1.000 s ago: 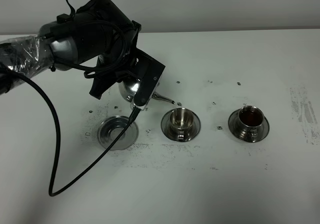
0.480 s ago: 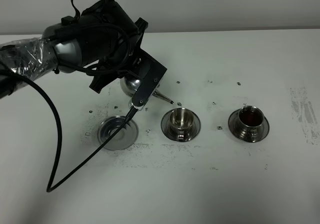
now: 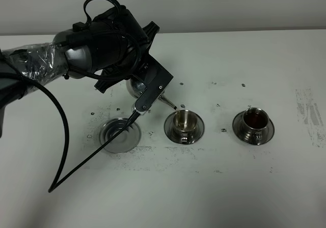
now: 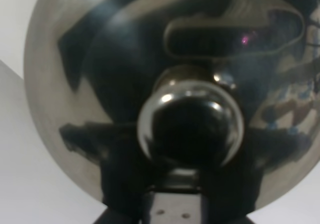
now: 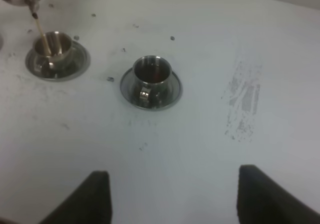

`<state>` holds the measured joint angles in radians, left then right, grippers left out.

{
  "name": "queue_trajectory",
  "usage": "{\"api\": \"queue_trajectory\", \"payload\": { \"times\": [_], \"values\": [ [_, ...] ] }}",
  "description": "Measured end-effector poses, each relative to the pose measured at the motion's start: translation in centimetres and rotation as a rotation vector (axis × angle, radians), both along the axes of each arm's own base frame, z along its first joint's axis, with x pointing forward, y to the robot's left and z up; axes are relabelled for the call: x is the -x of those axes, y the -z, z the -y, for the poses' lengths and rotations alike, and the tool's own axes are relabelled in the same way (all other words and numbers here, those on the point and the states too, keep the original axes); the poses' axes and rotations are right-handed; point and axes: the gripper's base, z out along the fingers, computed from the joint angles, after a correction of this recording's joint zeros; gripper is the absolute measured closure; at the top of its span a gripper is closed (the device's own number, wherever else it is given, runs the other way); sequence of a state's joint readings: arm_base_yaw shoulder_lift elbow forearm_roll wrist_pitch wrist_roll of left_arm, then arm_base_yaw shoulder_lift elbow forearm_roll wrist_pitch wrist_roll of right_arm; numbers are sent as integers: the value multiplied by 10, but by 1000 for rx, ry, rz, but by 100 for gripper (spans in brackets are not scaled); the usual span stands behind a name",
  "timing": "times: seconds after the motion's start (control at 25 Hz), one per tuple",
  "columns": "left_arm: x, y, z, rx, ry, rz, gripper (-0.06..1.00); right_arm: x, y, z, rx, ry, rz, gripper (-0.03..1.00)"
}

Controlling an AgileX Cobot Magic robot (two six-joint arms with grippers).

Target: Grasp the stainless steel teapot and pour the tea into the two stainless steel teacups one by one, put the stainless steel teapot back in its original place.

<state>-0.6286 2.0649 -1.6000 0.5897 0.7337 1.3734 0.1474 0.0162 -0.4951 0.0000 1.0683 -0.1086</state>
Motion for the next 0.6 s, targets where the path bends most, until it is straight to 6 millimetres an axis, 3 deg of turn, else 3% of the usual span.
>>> {"api": "queue_trajectory", "payload": {
  "times": [0.6],
  "values": [
    [-2,-2,1,-36,73,23,77,0,0,0,0,0,0,45]
  ]
}}
